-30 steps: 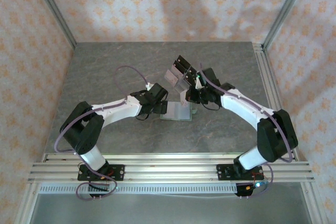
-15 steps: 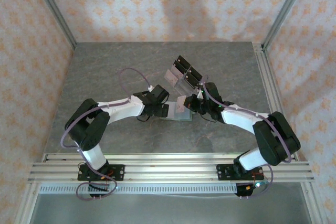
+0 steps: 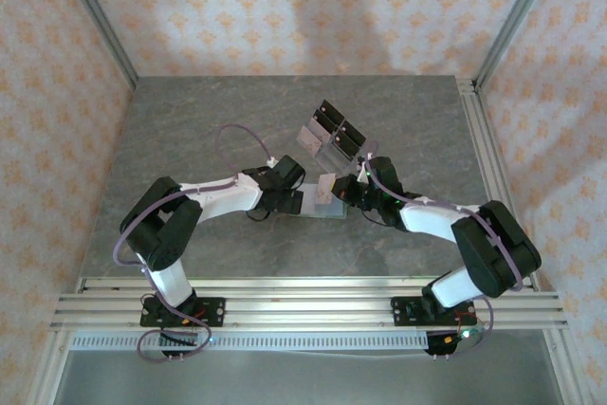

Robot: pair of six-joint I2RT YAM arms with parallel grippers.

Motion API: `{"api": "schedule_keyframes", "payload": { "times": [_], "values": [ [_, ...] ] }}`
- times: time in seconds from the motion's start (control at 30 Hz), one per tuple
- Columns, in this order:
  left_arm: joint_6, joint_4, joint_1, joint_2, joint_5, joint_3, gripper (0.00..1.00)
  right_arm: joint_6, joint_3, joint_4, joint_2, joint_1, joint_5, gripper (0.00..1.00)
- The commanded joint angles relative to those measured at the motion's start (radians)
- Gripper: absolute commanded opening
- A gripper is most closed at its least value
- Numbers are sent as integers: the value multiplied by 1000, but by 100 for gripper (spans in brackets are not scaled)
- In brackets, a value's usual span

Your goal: Put the credit cards into the card holder

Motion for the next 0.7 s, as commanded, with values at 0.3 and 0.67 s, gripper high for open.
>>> {"api": "schedule_keyframes", "payload": {
  "times": [0.3,0.67],
  "values": [
    [-19,-27,5,23,-42,-33,98,3,-49,111,37,-2,1,0],
    [-28,-51,5,30,-64,-22,98,0,-75,201,80,-17,-43,0]
  ]
}}
